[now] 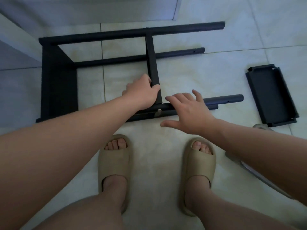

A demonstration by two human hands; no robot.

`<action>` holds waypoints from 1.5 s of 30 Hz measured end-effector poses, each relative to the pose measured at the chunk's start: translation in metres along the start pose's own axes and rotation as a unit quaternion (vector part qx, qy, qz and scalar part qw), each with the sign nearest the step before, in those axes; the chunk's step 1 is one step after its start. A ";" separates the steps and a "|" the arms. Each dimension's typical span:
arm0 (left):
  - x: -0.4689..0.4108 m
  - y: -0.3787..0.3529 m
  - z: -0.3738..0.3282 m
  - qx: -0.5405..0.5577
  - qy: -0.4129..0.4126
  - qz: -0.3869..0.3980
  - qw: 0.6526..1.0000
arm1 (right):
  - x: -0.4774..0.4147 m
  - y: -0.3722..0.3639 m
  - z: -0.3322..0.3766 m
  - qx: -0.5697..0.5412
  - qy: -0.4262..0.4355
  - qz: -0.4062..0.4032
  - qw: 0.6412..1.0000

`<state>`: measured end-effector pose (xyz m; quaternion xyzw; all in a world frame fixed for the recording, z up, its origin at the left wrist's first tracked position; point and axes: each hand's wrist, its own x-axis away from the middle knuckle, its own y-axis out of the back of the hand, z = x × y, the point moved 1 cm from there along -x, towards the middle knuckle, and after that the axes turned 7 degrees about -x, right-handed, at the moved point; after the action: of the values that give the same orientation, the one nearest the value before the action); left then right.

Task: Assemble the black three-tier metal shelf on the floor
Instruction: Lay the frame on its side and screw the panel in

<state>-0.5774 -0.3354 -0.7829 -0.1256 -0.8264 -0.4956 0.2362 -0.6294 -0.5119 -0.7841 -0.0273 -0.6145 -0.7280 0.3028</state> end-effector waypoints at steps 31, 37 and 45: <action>0.095 -0.207 -0.189 -0.140 -0.198 0.309 0.920 | 0.201 -0.111 -0.221 -0.169 -0.270 0.061 0.946; 0.085 -0.222 -0.191 -0.032 -0.172 0.326 0.929 | 0.192 -0.140 -0.242 -0.138 -0.304 0.040 0.942; 0.078 -0.230 -0.183 0.016 -0.152 0.332 0.931 | 0.180 -0.155 -0.261 -0.171 -0.345 -0.013 0.923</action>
<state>-0.6973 -0.6080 -0.8452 -0.4631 -0.7710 -0.3509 0.2607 -0.7634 -0.8138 -0.9098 -0.3199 -0.5473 -0.7715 0.0532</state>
